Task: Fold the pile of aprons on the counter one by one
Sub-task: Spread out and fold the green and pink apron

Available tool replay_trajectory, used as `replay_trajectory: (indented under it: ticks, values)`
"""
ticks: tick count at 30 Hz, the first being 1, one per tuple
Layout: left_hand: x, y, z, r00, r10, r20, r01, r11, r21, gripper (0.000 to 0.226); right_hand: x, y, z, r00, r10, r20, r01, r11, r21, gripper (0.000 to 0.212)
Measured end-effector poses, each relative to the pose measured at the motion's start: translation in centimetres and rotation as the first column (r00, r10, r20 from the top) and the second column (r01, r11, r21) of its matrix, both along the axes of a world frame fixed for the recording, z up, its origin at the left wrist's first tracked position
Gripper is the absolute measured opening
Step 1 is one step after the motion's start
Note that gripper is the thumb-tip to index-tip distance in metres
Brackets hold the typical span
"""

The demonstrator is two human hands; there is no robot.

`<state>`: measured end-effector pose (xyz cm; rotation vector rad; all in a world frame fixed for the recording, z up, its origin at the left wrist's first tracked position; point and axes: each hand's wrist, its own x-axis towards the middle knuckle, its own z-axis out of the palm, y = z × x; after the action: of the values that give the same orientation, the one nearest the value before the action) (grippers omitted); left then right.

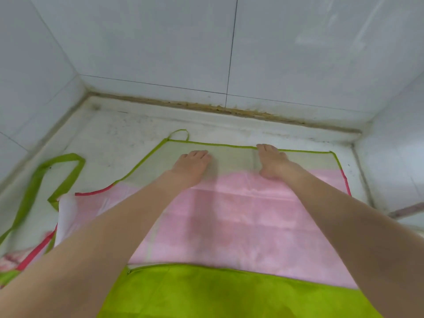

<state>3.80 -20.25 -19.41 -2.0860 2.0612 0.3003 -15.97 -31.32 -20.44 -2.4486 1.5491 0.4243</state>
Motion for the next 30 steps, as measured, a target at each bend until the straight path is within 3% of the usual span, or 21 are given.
replay_trajectory:
  ticks: [2, 4, 8, 13, 16, 19, 23, 26, 28, 29, 30]
  values:
    - [0.2, -1.3, -0.6, 0.999, 0.005, 0.035, -0.006, 1.0, 0.011, 0.059, 0.0, -1.4, -0.1, 0.992, 0.063, -0.109, -0.062, 0.998, 0.012, 0.078]
    - [0.3, -2.2, -1.0, 0.999, 0.002, 0.054, -0.001, 1.0, -0.005, 0.064, 0.1, -2.1, 0.0, 0.983, 0.111, -0.147, -0.11, 0.994, 0.016, 0.068]
    - [-1.0, -3.2, -0.6, 0.994, -0.033, 0.102, 0.034, 0.999, -0.01, 0.086, -0.3, -2.0, 2.3, 0.966, 0.244, -0.081, -0.242, 0.97, 0.035, 0.047]
    - [-1.8, -3.9, 2.3, 0.962, -0.155, 0.223, 0.169, 0.985, -0.046, 0.097, -1.3, 0.7, 7.7, 0.866, 0.479, -0.141, -0.495, 0.861, -0.114, 0.033]
    - [-2.3, -3.6, 5.1, 0.936, -0.251, 0.248, 0.277, 0.958, -0.074, 0.064, -1.8, 3.3, 10.0, 0.803, 0.552, -0.225, -0.591, 0.787, -0.18, 0.027]
    - [-2.2, -2.3, 7.4, 0.901, -0.302, 0.312, 0.335, 0.941, -0.056, 0.023, -3.2, 5.6, 11.0, 0.809, 0.521, -0.271, -0.575, 0.798, -0.182, 0.025]
    - [-1.8, 3.3, 9.3, 0.839, -0.386, 0.383, 0.414, 0.91, 0.012, 0.018, -6.3, 9.1, 11.1, 0.901, 0.398, -0.172, -0.406, 0.913, -0.018, 0.018]
    - [-1.6, 8.4, 7.7, 0.847, -0.476, 0.237, 0.468, 0.879, 0.096, 0.016, -7.7, 13.1, 8.8, 0.896, 0.394, -0.206, -0.38, 0.919, 0.102, 0.035]
    - [-1.3, 10.9, 6.0, 0.897, -0.441, 0.027, 0.427, 0.882, 0.197, 0.019, -8.6, 15.7, 6.7, 0.893, 0.396, -0.212, -0.348, 0.909, 0.231, 0.023]
    - [-1.1, 11.7, 5.1, 0.919, -0.39, -0.056, 0.39, 0.88, 0.273, 0.026, -8.8, 16.7, 5.7, 0.889, 0.397, -0.231, -0.32, 0.896, 0.307, 0.006]
    - [-0.7, 12.4, 4.2, 0.933, -0.347, -0.094, 0.358, 0.876, 0.323, 0.033, -8.9, 17.4, 5.0, 0.891, 0.38, -0.25, -0.273, 0.886, 0.374, 0.016]
